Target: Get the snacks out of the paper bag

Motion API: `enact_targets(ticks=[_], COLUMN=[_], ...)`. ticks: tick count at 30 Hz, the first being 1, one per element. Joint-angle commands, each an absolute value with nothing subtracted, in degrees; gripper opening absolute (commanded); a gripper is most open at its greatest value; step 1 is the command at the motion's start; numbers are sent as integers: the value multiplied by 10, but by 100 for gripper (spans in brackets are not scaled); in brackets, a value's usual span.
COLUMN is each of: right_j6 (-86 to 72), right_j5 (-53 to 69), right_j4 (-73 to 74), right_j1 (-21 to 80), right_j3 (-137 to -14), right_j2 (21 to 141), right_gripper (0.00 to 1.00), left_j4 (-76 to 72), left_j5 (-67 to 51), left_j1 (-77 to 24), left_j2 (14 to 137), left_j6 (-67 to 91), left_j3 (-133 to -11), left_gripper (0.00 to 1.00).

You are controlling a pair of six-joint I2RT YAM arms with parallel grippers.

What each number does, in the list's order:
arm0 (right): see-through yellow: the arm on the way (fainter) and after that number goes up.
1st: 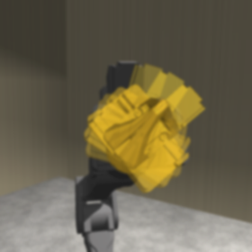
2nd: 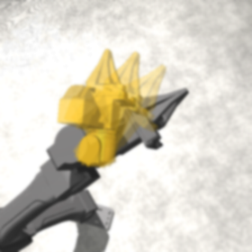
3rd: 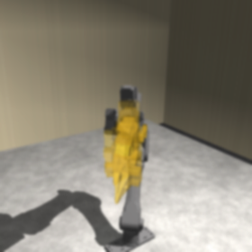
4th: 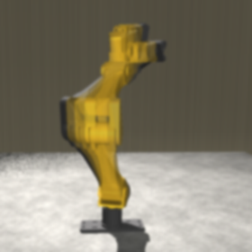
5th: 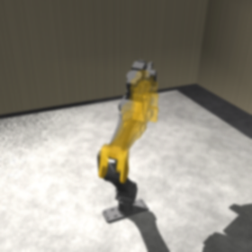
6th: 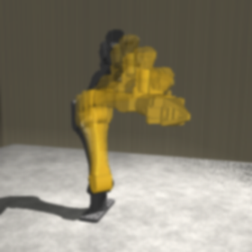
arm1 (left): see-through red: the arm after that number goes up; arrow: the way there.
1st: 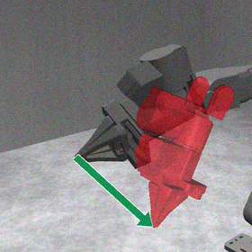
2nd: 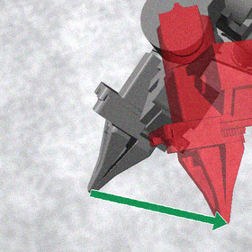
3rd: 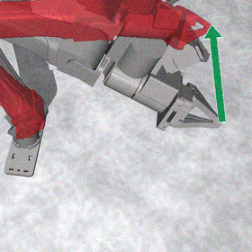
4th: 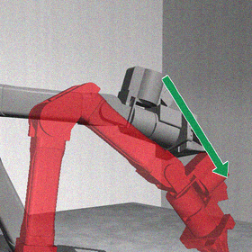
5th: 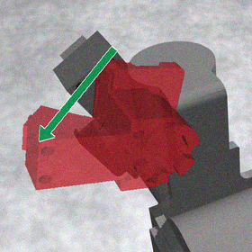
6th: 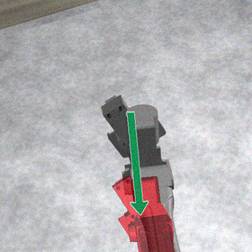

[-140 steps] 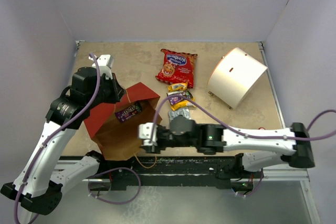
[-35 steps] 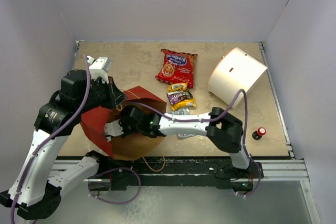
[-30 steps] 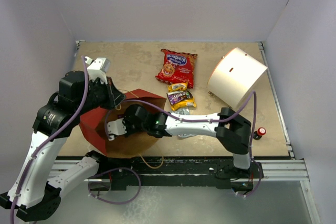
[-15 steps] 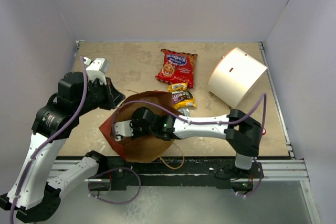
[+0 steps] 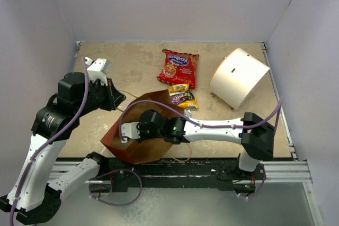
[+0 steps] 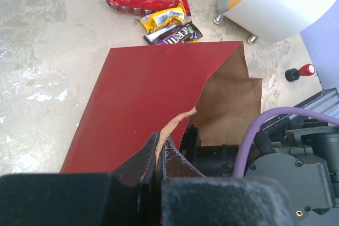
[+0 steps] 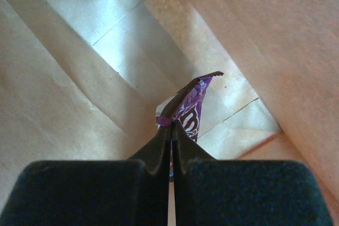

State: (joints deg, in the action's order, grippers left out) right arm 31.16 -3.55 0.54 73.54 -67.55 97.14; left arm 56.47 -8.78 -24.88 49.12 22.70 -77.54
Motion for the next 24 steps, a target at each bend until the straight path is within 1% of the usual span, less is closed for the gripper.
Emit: enact_targets(ticks=[1, 4, 9, 16, 20, 24], right_j6=[298, 278, 241, 215, 241, 297], right_j5=[-35, -25, -18, -71, -151, -241], right_j4=[-7, 13, 5, 7, -13, -49], right_j1=[737, 738, 739, 738, 738, 716], right_j3=[-696, -698, -663, -682, -715, -749], right_j2=[926, 891, 803, 710, 663, 642], right_gripper=[0, 0, 0, 0, 0, 0], left_j4=[553, 558, 561, 554, 556, 576], left_j5=[-80, -67, -47, -28, 1, 83], left_j1=[-250, -250, -250, -250, -250, -250], left_j2=[491, 491, 493, 511, 522, 529], left_j6=[207, 203, 199, 192, 193, 217], left_j3=[-801, -808, -809, -805, -805, -807], left_gripper=[0, 0, 0, 0, 0, 0])
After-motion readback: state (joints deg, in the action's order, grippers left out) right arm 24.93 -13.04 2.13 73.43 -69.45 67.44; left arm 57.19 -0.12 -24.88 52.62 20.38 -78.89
